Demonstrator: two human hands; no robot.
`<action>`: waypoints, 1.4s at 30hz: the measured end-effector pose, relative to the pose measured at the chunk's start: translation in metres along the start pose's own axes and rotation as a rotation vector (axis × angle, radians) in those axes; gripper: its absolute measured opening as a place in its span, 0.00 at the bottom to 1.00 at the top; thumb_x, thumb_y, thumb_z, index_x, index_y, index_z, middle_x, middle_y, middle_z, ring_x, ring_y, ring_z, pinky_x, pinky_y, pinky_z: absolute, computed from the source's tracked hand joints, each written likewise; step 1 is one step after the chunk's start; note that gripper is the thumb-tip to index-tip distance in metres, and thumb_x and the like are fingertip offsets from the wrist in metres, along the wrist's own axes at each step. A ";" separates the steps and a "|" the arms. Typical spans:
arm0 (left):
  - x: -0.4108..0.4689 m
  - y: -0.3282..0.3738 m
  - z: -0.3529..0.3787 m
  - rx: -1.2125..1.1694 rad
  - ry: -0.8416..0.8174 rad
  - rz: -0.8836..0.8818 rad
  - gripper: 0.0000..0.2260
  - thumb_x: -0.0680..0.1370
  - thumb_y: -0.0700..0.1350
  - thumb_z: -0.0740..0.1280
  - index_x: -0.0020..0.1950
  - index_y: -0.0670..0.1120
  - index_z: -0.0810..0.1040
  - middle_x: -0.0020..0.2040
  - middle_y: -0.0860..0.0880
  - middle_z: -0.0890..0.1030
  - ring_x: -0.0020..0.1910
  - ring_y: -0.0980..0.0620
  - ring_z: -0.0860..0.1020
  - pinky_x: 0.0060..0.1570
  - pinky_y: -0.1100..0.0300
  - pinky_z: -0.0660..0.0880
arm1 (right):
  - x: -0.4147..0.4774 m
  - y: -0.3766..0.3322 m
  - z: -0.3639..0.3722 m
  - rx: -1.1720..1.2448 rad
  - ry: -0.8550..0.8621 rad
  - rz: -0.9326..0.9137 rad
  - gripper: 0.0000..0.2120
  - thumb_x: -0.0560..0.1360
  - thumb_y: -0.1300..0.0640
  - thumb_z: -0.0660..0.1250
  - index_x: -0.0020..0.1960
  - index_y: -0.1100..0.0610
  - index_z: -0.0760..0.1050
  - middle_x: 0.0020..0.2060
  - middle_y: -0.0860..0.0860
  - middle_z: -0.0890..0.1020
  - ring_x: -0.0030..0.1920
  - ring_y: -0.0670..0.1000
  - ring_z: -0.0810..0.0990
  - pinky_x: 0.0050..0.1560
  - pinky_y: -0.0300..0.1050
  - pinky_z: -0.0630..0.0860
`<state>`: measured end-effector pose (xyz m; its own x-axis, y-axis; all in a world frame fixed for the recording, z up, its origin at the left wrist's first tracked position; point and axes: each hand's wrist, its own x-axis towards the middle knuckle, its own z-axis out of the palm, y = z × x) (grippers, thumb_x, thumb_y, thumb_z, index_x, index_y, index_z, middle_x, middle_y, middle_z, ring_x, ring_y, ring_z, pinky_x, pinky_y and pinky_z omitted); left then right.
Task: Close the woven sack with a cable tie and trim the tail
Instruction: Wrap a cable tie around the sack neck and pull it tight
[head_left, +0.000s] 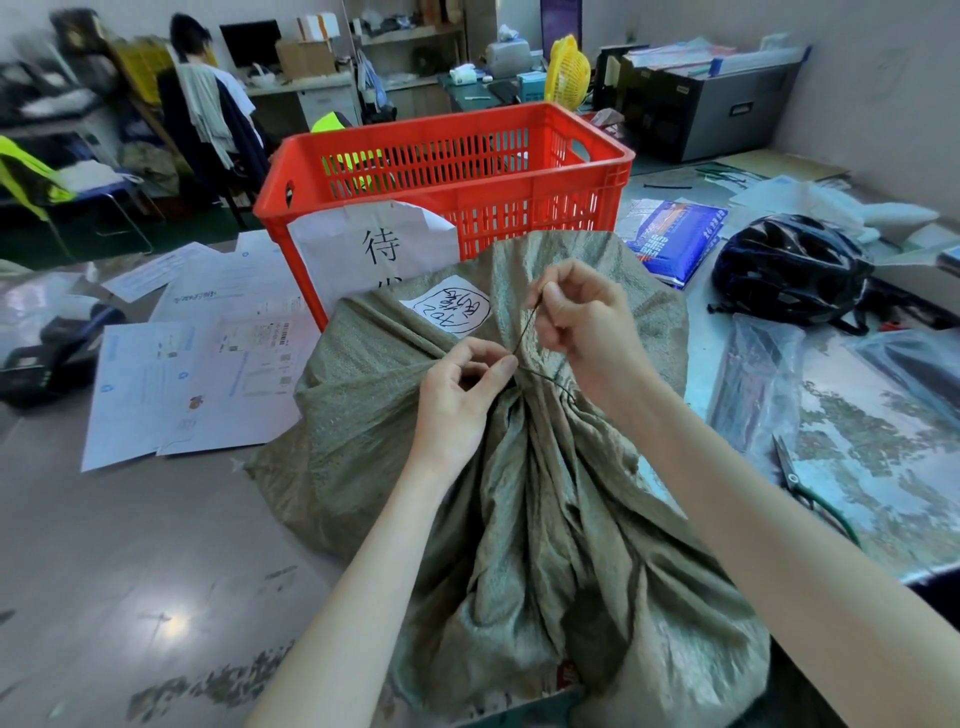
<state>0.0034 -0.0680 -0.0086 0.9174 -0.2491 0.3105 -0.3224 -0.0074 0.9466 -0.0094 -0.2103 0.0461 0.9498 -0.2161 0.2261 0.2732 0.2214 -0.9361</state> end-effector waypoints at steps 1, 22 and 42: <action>-0.001 -0.001 0.000 0.039 -0.006 0.008 0.04 0.74 0.44 0.70 0.41 0.52 0.78 0.36 0.60 0.79 0.38 0.57 0.75 0.45 0.63 0.72 | 0.002 -0.007 0.000 0.037 0.028 0.002 0.14 0.75 0.73 0.55 0.37 0.59 0.68 0.33 0.54 0.75 0.23 0.46 0.67 0.22 0.36 0.60; -0.010 -0.004 0.008 0.380 0.000 0.211 0.04 0.71 0.39 0.69 0.39 0.43 0.74 0.39 0.46 0.74 0.39 0.52 0.72 0.42 0.62 0.69 | 0.011 -0.095 -0.010 0.378 0.142 -0.243 0.12 0.77 0.72 0.54 0.38 0.61 0.68 0.29 0.52 0.73 0.22 0.43 0.65 0.22 0.34 0.58; -0.029 -0.028 0.017 0.339 0.096 0.126 0.07 0.77 0.51 0.62 0.43 0.50 0.74 0.42 0.51 0.75 0.44 0.52 0.75 0.46 0.63 0.70 | -0.008 -0.061 -0.024 0.094 0.153 -0.108 0.09 0.75 0.68 0.63 0.52 0.58 0.73 0.45 0.54 0.81 0.34 0.48 0.78 0.31 0.38 0.73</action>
<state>-0.0180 -0.0768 -0.0454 0.8782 -0.1762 0.4446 -0.4782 -0.3067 0.8230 -0.0374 -0.2450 0.0945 0.8820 -0.3838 0.2736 0.3922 0.2755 -0.8777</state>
